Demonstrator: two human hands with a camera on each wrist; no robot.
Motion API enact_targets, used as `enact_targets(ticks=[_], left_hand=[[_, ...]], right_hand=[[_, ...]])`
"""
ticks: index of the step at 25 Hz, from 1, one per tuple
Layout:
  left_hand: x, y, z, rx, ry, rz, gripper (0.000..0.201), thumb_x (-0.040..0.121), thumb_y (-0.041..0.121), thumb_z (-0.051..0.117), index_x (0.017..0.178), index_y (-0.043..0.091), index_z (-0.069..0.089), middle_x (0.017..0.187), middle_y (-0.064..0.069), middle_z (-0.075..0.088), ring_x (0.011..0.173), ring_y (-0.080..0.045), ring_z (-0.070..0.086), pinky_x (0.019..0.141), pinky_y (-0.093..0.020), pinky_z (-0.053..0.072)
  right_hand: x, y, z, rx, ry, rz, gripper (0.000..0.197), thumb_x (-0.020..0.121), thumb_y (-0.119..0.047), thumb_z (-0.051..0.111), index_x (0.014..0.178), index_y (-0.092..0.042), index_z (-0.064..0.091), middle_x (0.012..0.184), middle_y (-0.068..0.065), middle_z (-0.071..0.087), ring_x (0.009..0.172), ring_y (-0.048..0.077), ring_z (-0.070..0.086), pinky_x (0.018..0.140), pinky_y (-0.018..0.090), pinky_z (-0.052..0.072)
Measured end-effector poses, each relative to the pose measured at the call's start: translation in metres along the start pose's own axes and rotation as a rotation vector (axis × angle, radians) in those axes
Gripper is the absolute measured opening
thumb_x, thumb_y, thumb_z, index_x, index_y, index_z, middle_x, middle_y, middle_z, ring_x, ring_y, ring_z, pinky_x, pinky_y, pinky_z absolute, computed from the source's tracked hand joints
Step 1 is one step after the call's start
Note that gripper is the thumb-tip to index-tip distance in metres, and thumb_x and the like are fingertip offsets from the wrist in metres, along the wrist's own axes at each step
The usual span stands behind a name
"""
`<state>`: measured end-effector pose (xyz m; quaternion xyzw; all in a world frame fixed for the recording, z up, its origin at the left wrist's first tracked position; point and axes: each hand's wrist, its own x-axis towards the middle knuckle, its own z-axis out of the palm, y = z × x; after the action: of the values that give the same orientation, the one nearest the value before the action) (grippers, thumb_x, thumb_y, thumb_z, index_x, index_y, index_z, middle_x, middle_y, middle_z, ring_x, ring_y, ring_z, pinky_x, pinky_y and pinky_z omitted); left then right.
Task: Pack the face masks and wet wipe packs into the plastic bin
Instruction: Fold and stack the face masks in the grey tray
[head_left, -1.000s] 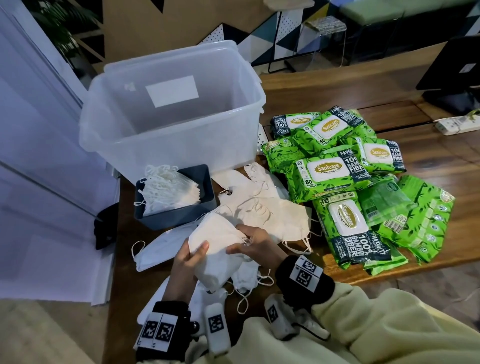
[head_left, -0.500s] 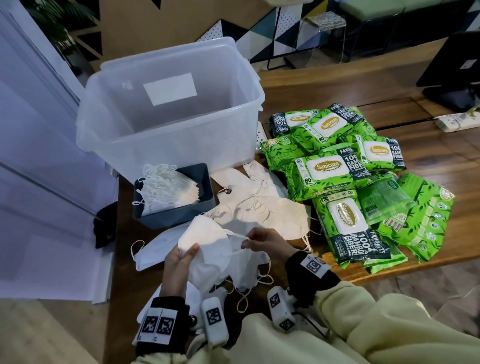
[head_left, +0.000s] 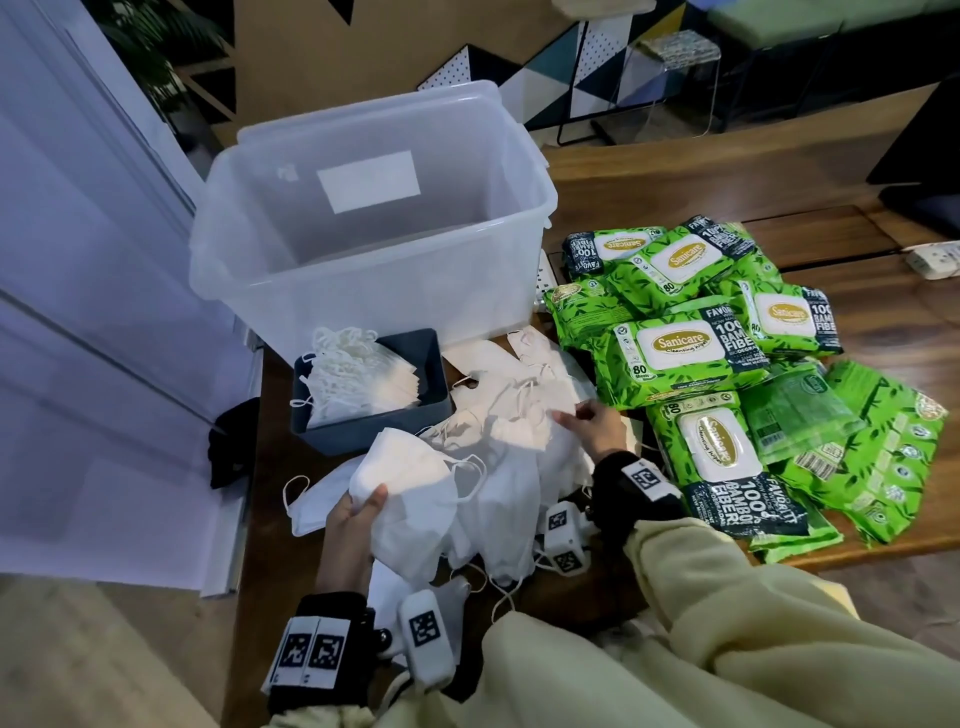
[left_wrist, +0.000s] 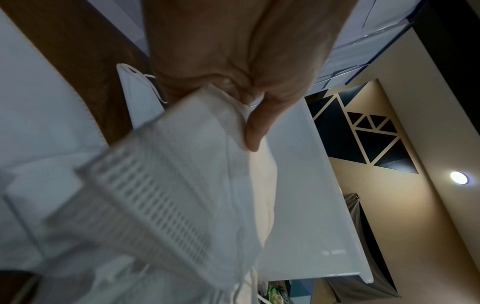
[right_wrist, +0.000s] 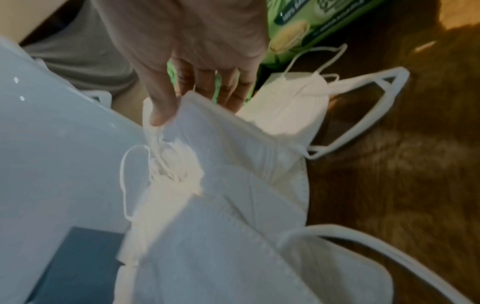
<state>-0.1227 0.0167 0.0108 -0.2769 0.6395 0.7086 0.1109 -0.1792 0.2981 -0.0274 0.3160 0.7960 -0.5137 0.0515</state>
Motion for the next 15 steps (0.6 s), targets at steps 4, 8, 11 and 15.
enact_targets(ticks=[4, 8, 11, 15], left_hand=[[0.0, 0.001, 0.0, -0.037, 0.015, -0.009, 0.008, 0.095, 0.01, 0.05, 0.099, 0.01, 0.057, 0.09, -0.006, 0.063, 0.079, -0.02, 0.059, 0.066, -0.03, 0.046], [-0.002, 0.002, 0.007, -0.036, -0.023, -0.014, 0.019, 0.095, 0.01, 0.049, 0.113, 0.005, 0.055, 0.092, -0.007, 0.065, 0.081, -0.021, 0.061, 0.069, -0.031, 0.048], [0.0, 0.002, 0.009, -0.043, -0.036, -0.022, 0.025, 0.095, 0.009, 0.05, 0.118, 0.002, 0.055, 0.099, -0.013, 0.066, 0.085, -0.025, 0.063, 0.072, -0.033, 0.049], [0.003, 0.001, 0.011, -0.049, -0.036, -0.01, 0.027, 0.094, 0.008, 0.052, 0.119, 0.0, 0.055, 0.11, -0.02, 0.064, 0.089, -0.03, 0.062, 0.078, -0.036, 0.049]], right_hand=[[0.0, 0.003, -0.027, 0.346, 0.102, -0.088, 0.023, 0.075, -0.012, 0.075, 0.063, -0.016, 0.056, 0.065, -0.003, 0.062, 0.068, 0.015, 0.054, 0.073, 0.027, 0.042], [-0.004, 0.006, -0.042, 0.496, 0.155, -0.092, 0.025, 0.078, -0.005, 0.07, 0.063, -0.016, 0.054, 0.053, -0.013, 0.062, 0.056, 0.0, 0.054, 0.066, 0.023, 0.041], [-0.002, 0.007, -0.05, 0.503, 0.202, -0.118, 0.027, 0.079, -0.006, 0.07, 0.072, -0.023, 0.05, 0.071, -0.001, 0.059, 0.076, 0.016, 0.055, 0.073, 0.028, 0.044], [-0.009, 0.005, -0.047, 0.487, 0.184, -0.112, 0.032, 0.075, -0.009, 0.075, 0.082, -0.028, 0.05, 0.076, 0.003, 0.061, 0.081, 0.021, 0.058, 0.083, 0.038, 0.049]])
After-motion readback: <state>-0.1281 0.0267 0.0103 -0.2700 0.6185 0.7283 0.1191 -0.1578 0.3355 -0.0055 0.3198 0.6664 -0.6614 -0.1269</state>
